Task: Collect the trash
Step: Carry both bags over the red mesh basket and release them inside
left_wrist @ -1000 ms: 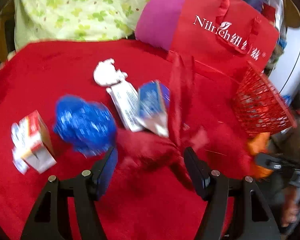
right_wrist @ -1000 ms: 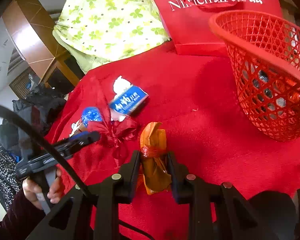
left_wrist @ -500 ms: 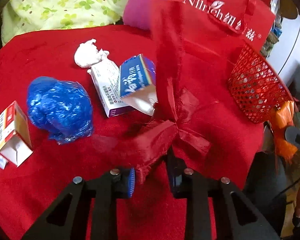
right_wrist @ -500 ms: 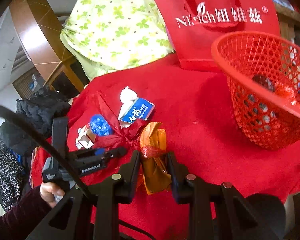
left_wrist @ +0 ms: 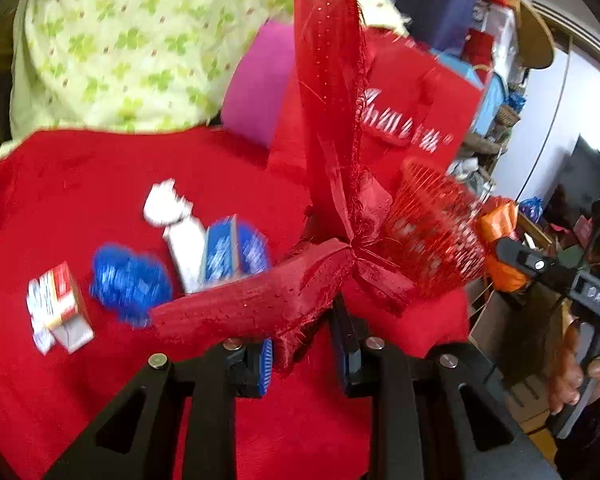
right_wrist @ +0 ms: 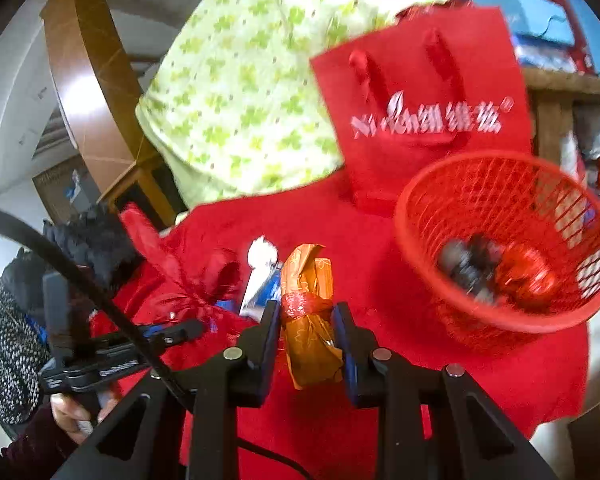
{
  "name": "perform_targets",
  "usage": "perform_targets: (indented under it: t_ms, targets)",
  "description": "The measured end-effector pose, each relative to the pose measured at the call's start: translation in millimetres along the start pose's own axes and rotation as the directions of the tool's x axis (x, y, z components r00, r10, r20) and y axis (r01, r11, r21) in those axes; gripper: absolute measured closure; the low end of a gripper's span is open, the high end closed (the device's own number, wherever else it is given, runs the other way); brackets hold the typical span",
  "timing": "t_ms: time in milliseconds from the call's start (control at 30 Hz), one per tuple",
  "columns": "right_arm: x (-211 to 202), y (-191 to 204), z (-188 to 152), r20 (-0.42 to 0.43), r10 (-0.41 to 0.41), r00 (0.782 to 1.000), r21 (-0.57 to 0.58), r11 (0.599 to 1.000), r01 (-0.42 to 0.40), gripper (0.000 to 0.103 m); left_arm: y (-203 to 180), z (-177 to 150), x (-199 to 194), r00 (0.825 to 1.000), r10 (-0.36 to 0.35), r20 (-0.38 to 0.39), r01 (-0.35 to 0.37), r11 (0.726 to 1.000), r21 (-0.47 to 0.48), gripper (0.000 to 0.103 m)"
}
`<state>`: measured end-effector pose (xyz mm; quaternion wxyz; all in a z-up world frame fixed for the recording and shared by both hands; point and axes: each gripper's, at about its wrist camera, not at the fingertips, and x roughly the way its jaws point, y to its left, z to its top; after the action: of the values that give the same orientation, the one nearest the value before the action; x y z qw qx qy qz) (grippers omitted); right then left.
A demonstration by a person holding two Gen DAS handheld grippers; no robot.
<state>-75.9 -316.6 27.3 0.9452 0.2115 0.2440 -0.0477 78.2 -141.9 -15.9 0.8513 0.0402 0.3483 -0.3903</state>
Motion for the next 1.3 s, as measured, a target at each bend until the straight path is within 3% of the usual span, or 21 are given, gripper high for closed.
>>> perform_targets:
  t_ms: [133,367,733,800,833,900,967,1000,1033,1167,1300]
  targets:
    - [-29,-21,20,0.08,-0.042,0.996,0.03,0.999,0.04,0.074,-34,32,-12,0.997,-0.051,0.059,0.048,0.998,0.039,0.076]
    - [-58,-75,54,0.142,-0.106,0.984,0.13,0.988,0.088,0.074,-92,80,3,0.99,-0.113,0.083,0.106,0.99,0.092,0.076]
    - [-52,-143,69,0.115,-0.155,0.981,0.247,0.961,0.123,0.074,-167,106,83,0.989,-0.149,-0.016,0.15,0.98,0.13,0.073]
    - [-47,-151,67,0.103,-0.163,0.981,0.266,0.955,0.131,0.073,-175,105,101,0.991,-0.127,-0.039,0.131,0.983,0.13,0.062]
    - [-45,-156,67,0.094,-0.163,0.982,0.275,0.952,0.132,0.073,-177,104,107,0.991,-0.124,-0.05,0.13,0.983,0.133,0.058]
    - [-38,-165,64,0.067,-0.157,0.985,0.299,0.945,0.13,0.072,-177,98,115,0.992,-0.108,-0.069,0.116,0.984,0.132,0.039]
    - [-33,-171,60,0.05,-0.153,0.987,0.321,0.938,0.129,0.059,-171,93,119,0.992,-0.104,-0.076,0.112,0.987,0.118,0.037]
    - [-33,-173,58,0.053,-0.15,0.987,0.328,0.937,0.124,0.04,-168,91,118,0.991,-0.104,-0.081,0.112,0.987,0.112,0.037]
    - [-33,-173,55,0.069,-0.152,0.986,0.329,0.936,0.121,0.036,-162,88,116,0.991,-0.1,-0.085,0.108,0.989,0.1,0.037]
    - [-38,-163,51,0.099,-0.161,0.982,0.304,0.945,0.125,0.036,-132,74,94,0.995,-0.071,-0.069,0.076,0.995,0.07,0.037]
    - [-46,-130,49,0.142,-0.124,0.982,0.218,0.972,0.091,0.036,-91,43,61,0.999,-0.019,-0.049,0.021,0.998,0.055,0.037]
